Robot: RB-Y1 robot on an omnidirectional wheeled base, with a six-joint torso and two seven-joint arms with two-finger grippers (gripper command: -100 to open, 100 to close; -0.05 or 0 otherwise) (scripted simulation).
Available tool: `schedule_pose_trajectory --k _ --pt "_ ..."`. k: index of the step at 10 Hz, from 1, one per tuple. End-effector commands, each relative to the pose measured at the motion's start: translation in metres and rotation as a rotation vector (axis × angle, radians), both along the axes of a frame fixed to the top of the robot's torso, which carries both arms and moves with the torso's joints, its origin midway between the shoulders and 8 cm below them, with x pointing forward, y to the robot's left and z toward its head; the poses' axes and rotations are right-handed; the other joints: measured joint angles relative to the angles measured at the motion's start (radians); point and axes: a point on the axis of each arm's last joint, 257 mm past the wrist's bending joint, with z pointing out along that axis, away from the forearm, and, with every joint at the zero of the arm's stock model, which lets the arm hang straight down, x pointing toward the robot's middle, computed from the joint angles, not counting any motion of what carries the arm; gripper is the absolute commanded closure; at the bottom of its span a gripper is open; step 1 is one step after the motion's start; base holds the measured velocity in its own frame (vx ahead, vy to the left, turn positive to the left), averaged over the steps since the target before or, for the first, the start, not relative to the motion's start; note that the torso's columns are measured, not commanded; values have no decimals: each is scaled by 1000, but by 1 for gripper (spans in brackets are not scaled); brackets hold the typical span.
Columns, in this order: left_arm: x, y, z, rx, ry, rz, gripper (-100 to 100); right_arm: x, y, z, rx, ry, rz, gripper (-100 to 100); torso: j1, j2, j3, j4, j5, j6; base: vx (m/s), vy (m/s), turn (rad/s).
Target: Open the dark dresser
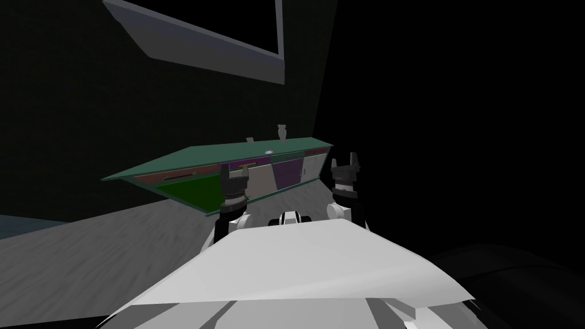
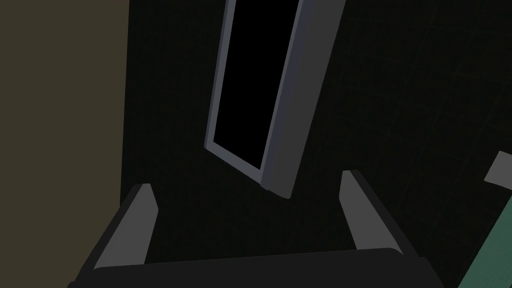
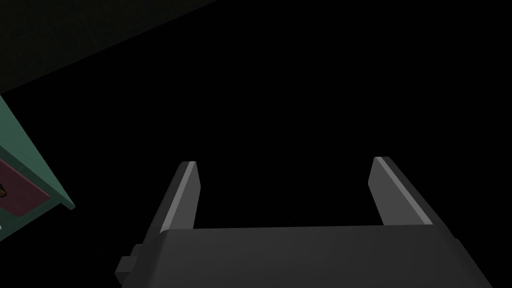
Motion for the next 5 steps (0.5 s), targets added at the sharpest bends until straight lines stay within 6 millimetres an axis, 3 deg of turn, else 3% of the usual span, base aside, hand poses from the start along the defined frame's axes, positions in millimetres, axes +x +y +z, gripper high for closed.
schedule_pose_trajectory --k 1,5 --pt "3 3 -19 -3 19 -15 -100 0 0 0 0 0 0 0 1 0 0 0 0 0 132 -113 18" --pt "5 11 -52 -24 51 -29 -100 0 0 0 0 0 0 0 0 2 1 0 0 0 161 -122 23"
